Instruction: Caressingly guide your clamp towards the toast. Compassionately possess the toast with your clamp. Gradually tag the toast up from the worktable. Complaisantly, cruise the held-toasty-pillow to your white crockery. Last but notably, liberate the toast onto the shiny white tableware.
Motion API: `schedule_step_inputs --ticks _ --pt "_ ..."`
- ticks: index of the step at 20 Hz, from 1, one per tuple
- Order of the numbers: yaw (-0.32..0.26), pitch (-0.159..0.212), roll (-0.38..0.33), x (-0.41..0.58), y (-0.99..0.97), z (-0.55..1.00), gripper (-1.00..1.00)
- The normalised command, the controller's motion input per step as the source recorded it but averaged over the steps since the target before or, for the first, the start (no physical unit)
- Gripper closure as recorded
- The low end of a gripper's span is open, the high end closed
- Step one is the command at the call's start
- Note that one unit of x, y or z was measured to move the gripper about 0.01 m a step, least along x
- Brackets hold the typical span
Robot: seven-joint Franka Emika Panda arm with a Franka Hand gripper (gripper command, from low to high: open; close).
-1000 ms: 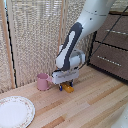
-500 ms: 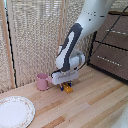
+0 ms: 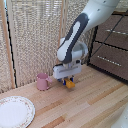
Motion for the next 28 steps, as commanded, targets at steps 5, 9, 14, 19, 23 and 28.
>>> schedule_step_inputs --ticks 5,9,14,19,23,28 --pt "-0.002 0.033 0.0 0.054 0.56 0.94 1.0" --pt "0.0 0.028 0.002 0.101 0.85 0.75 1.0" --pt "0.0 0.008 0.0 0.098 0.89 0.61 1.0" --pt "-0.009 0.001 0.0 0.194 0.91 0.42 1.0" --pt "-0.006 0.0 0.0 0.251 0.92 0.22 1.0" --pt "0.0 0.0 -0.006 0.275 0.94 0.04 1.0"
